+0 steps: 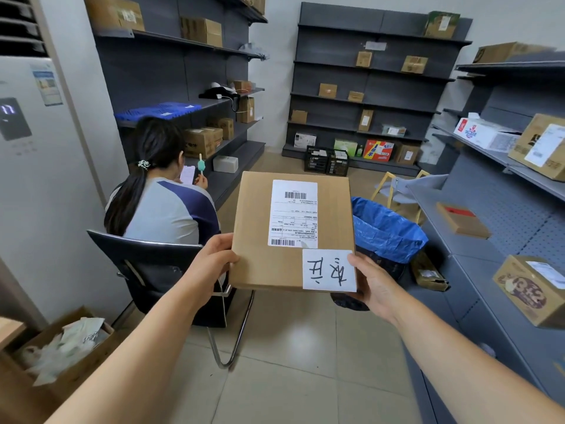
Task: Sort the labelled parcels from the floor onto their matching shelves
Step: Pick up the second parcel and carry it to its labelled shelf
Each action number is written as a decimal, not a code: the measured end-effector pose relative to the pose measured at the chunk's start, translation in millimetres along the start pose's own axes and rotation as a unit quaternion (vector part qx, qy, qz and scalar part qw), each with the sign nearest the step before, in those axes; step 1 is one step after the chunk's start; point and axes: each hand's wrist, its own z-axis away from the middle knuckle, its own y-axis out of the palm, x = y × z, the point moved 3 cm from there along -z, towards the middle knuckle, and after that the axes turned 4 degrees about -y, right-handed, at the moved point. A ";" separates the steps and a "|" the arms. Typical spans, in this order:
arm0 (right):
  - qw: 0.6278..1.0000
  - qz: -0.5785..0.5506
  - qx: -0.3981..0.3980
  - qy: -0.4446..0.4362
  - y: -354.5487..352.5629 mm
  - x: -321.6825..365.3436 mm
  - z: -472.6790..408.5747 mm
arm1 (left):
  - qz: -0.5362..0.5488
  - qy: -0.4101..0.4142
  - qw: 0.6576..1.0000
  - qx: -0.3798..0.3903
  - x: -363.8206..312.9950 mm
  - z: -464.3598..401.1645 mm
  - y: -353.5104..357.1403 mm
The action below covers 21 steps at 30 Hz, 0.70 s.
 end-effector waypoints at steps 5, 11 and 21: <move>0.998 0.012 -0.051 -0.036 0.3 17.5 -0.6 | -0.059 0.023 0.998 -0.012 -1.0 0.6 0.2; 0.990 0.086 -0.079 -0.081 9.8 46.1 -7.1 | -0.180 0.142 0.967 -0.112 -30.3 -9.8 3.1; 0.910 0.380 0.025 -0.165 54.0 96.8 0.6 | -0.612 0.330 0.717 -0.040 -83.7 -17.8 54.7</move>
